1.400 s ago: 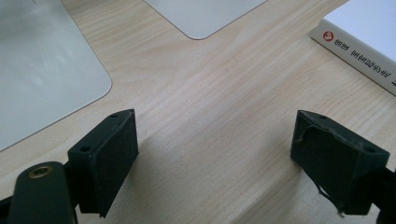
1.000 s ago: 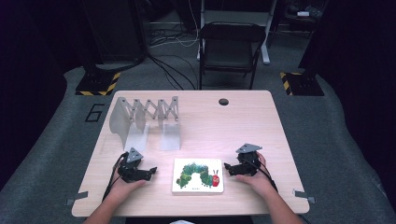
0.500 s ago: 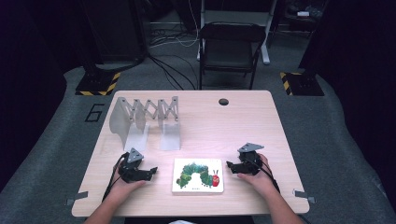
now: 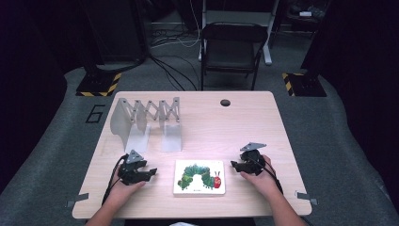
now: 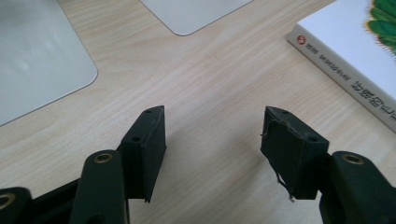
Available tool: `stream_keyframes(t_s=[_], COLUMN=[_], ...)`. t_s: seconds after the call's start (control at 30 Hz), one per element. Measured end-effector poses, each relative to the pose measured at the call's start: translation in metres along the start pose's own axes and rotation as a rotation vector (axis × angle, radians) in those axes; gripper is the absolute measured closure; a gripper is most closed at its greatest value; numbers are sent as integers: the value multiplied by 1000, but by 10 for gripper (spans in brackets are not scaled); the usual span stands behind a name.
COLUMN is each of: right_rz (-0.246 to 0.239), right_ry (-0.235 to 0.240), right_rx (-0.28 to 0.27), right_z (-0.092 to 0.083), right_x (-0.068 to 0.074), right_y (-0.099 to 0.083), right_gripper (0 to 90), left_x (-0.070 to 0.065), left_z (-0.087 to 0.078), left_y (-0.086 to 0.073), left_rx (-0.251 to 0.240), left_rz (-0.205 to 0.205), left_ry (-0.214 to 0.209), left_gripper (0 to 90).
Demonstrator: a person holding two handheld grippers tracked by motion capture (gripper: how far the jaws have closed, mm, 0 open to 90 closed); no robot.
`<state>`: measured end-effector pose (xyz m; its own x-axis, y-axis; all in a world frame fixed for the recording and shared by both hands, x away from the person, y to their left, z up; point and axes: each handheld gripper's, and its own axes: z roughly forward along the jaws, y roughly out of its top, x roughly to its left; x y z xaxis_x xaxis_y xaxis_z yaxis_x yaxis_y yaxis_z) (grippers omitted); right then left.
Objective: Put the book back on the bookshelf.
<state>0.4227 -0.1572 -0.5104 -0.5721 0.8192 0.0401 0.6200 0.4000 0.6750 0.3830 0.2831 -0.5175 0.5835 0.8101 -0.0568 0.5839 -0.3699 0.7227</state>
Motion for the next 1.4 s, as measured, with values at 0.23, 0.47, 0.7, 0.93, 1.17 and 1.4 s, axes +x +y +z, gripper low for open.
stream_keyframes(t_s=[0.23, 0.47, 0.7, 0.93, 1.17, 1.4], right_rz=[36, 21, 1, -7, 32, 33], right_ry=[37, 39, 55, 71, 95, 68], right_rx=[-2, 2, 19, 33, 2, 14], right_z=[-13, -21, -31, -34, -36, -26], right_x=[9, 15, 23, 32, 31, 26], right_y=[9, 15, 25, 34, 41, 33], right_gripper=[509, 542, 578, 566, 552, 554], left_x=[-13, -18, -35, -51, -62, -67], left_z=[-16, -21, -28, -29, -31, -25], left_y=[10, 16, 26, 29, 27, 14], left_rx=[-36, -31, -12, -11, -30, 1], left_rz=[-35, -71, -10, 29, 18, 65], left_ry=[-17, -48, -52, -42, -73, -87], left_gripper=[416, 459, 466, 413, 395, 395])
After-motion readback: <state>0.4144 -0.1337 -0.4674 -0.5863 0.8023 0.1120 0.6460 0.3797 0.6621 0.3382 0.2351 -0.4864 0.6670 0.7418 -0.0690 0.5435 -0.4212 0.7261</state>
